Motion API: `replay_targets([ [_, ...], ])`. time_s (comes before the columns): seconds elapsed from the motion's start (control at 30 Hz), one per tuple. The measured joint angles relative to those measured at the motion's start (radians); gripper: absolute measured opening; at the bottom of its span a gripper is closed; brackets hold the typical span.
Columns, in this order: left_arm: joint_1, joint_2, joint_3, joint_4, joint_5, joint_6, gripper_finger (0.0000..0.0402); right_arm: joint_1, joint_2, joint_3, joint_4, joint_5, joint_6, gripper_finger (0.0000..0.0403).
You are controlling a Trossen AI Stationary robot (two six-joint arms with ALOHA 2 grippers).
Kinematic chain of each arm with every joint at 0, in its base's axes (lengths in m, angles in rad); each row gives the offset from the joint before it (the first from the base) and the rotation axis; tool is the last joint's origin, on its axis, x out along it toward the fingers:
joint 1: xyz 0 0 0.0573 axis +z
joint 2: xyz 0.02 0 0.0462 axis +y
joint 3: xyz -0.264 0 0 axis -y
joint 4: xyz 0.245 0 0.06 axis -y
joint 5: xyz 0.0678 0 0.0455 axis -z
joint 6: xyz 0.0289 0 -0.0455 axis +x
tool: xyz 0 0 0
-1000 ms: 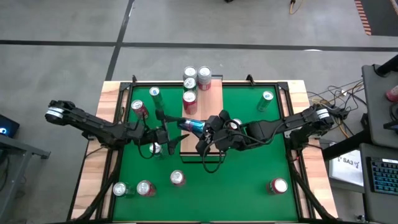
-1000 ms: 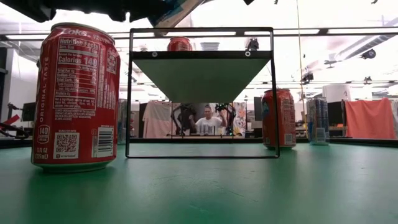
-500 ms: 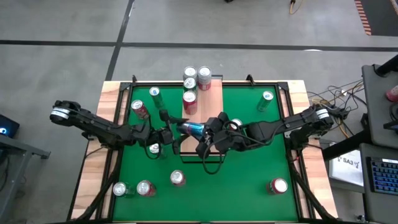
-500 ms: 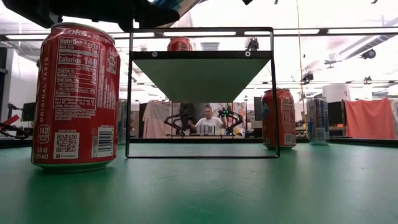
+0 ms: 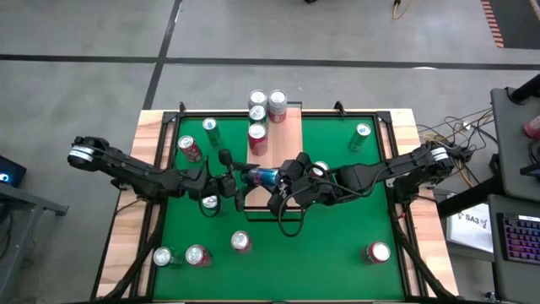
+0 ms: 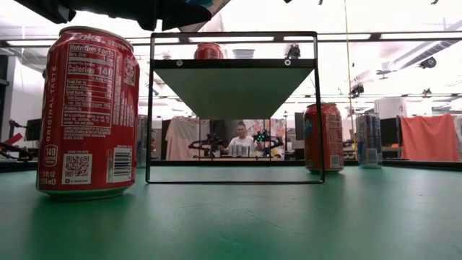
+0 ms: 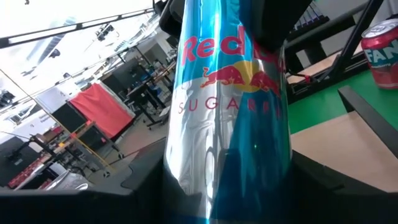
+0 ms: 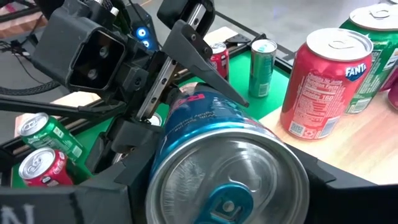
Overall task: Place canned beverage on shelf
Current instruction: Put the blue can on the shelf
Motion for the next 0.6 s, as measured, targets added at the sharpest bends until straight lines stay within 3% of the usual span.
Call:
replay_targets([
  [0.33, -0.011, -0.001, 0.002, -0.007, -0.005, -0.019, 0.0221, 0.0, 0.0, 0.0, 0.007, 0.003, -0.001, 0.0249],
  [0.6, -0.014, -0.002, 0.004, -0.006, 0.033, -0.077, 0.022, -0.001, -0.003, 0.001, 0.037, 0.01, -0.022, 0.0313],
])
